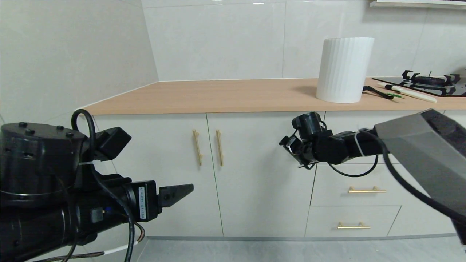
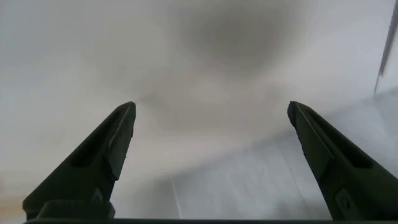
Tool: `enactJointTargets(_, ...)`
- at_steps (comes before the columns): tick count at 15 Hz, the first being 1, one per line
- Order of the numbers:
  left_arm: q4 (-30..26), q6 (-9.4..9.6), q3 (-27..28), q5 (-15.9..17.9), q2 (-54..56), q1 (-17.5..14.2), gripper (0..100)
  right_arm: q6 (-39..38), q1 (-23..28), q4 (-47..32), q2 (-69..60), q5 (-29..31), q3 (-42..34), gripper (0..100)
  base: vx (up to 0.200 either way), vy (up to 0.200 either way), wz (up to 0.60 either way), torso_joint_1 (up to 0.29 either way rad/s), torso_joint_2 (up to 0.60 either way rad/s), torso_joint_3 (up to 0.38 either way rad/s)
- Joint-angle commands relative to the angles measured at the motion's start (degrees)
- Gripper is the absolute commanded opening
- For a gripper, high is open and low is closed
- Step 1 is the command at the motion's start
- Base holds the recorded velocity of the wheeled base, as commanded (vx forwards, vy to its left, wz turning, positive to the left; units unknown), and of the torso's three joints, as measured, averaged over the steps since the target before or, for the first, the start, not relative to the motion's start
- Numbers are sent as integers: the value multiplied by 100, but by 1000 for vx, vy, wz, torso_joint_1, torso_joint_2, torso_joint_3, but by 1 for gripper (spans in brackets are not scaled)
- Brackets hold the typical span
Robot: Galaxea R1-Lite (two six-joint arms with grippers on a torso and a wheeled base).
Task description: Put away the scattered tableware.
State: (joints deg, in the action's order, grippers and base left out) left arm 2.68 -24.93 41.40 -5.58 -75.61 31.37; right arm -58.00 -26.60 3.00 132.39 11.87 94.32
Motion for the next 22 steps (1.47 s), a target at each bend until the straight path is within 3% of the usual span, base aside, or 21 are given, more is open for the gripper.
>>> enactJointTargets(1,189,14,-62,5,266,-122,100,773,-153,-27,-2007,-722,-1636,100,0,0,0,0,0,0)
enactJointTargets(3,303,6,-71,13,494,-131,100,1608,-144,122,-3413,-765,-2752,100,0,0,0,0,0,0)
enactJointTargets(6,303,-12,-71,13,1039,-131,100,2012,-117,210,-5012,-678,-3710,100,0,0,0,0,0,0)
enactJointTargets(9,277,50,-475,22,2296,-403,100,3128,76,227,-7315,-62,-5336,100,0,0,0,0,0,0)
enactJointTargets(10,277,76,-563,22,2454,-430,100,3199,85,219,-7579,17,-5468,100,0,0,0,0,0,0)
enactJointTargets(12,101,357,-1108,22,3808,-764,100,4016,252,157,-9644,403,-6435,100,0,0,0,0,0,0)
enactJointTargets(14,-549,551,-1310,22,4722,-1124,100,4746,1122,34,-10708,412,-6918,100,0,0,0,0,0,0)
enactJointTargets(16,-1156,946,-1477,13,5530,-1396,100,5053,1764,-230,-11648,360,-7094,100,0,0,0,0,0,0)
enactJointTargets(18,-1235,1192,-1697,13,6128,-1748,100,5291,1834,-968,-12589,474,-7068,100,0,0,0,0,0,0)
enactJointTargets(21,-1270,1509,-2250,-31,7033,-2267,100,5185,2010,-1196,-12668,1739,-7217,100,0,0,0,0,0,0)
enactJointTargets(22,-1261,1579,-2373,-198,7007,-2425,100,5167,2010,-1196,-12668,1854,-7279,100,0,0,0,0,0,0)
